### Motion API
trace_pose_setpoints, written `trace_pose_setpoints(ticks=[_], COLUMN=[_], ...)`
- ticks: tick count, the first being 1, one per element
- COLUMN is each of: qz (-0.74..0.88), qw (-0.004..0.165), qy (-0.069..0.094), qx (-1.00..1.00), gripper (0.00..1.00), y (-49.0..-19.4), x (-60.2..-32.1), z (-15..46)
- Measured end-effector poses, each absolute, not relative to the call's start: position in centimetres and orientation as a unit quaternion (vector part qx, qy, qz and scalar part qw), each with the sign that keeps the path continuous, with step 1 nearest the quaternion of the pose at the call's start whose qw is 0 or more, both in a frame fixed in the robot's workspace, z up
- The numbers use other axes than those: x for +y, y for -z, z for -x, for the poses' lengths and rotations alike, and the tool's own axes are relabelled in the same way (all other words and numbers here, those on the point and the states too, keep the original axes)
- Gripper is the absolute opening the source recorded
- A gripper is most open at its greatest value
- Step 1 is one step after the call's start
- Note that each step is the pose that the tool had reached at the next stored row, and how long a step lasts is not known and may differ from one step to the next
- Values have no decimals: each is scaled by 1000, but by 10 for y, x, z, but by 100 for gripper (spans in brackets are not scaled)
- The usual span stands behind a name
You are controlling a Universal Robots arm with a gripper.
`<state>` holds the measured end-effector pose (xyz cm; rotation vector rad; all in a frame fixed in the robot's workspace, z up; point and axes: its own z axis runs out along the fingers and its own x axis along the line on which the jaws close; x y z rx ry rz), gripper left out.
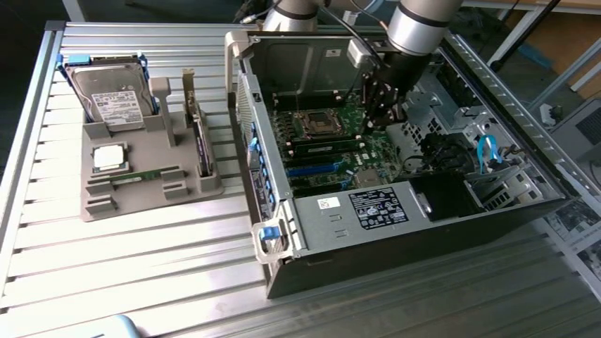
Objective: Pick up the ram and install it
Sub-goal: 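Press down the ram until it locks into place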
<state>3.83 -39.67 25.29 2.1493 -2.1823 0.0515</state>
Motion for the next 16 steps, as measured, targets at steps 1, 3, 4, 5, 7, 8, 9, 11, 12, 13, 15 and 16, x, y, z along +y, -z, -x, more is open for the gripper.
trace_pose_setpoints(ticks=[1,3,4,5,7,8,9,11,12,13,15,16], qz=[-701,-701,-701,-701,-701,-701,-701,-701,-701,-701,-701,-701], qw=[39,39,39,39,39,39,39,39,39,39,39,39], qy=[-17,-17,-17,-17,-17,-17,-17,-17,-17,-17,-17,-17], qx=[-712,-712,-712,-712,-712,-712,-712,-712,-712,-712,-712,-712], gripper=[11,11,11,11,11,11,11,11,11,11,11,11], y=[-252,-251,-250,-249,-247,-244,-243,-239,-238,-237,-235,-234], x=[-397,-397,-397,-397,-397,-397,-397,-397,-397,-397,-397,-397], z=[-37,-36,-35,-35,-34,-34,-34,-34,-34,-34,-34,-33])
